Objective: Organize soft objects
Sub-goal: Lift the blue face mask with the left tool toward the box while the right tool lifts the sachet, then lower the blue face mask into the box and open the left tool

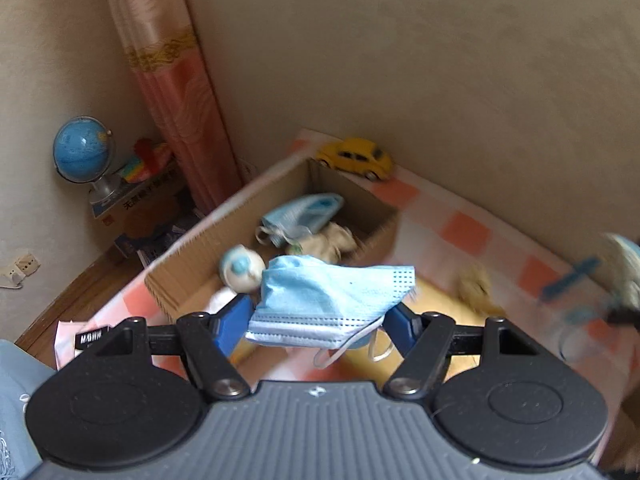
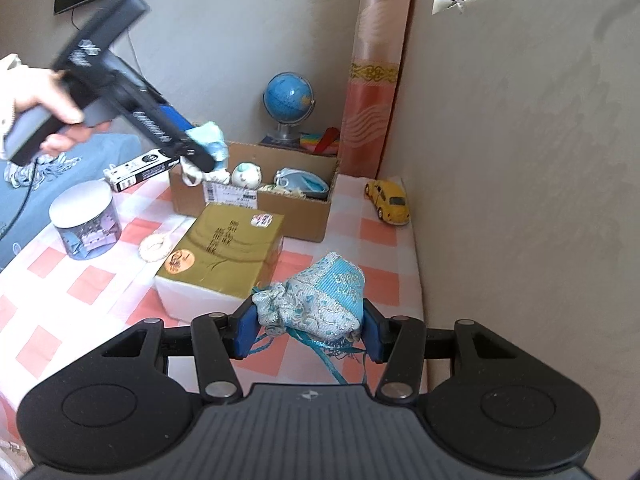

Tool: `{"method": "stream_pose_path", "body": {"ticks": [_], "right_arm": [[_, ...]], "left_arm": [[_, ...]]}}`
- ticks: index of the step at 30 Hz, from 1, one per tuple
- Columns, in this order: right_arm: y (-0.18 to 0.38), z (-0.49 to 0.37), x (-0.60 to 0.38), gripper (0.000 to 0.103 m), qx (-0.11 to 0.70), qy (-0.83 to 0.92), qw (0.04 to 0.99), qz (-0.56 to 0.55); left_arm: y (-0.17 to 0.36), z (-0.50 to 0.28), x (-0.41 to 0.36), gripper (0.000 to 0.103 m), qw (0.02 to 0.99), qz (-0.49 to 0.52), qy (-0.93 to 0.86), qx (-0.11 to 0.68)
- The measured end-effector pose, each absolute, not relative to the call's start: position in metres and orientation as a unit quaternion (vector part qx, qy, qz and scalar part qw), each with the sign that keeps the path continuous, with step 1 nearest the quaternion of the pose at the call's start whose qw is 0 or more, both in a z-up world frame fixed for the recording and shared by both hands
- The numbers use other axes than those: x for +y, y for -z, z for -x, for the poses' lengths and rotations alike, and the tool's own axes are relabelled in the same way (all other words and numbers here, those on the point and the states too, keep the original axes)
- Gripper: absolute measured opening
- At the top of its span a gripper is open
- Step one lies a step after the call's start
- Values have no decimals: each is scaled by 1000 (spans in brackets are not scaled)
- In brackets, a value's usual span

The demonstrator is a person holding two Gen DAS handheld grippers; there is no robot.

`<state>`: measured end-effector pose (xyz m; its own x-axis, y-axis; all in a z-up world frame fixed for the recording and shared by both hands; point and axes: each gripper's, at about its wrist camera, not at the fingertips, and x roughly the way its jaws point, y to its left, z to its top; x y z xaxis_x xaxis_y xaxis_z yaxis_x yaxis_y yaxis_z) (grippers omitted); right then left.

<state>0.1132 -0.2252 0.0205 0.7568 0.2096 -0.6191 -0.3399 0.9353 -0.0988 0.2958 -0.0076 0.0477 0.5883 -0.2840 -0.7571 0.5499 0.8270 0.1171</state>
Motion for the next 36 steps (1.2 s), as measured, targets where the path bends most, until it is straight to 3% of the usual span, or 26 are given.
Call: {"method": "stream_pose_path", "body": {"ticks": [16, 18, 20, 36], "right_arm": [[-24, -125, -237, 57, 311, -130, 937, 88], [-23, -126, -237, 57, 312, -130, 937, 88], [-22, -127, -238, 57, 314, -129, 937, 87], [-30, -125, -231, 57, 308, -139, 937, 90]], "left_arm": [[-26, -388, 18, 71, 886, -131, 124, 427], [-20, -391, 25, 75, 886, -120, 117, 433], [-16, -393, 28, 90, 886, -114, 107, 437], [-28, -328, 38, 95, 901, -108, 117, 404]]}}
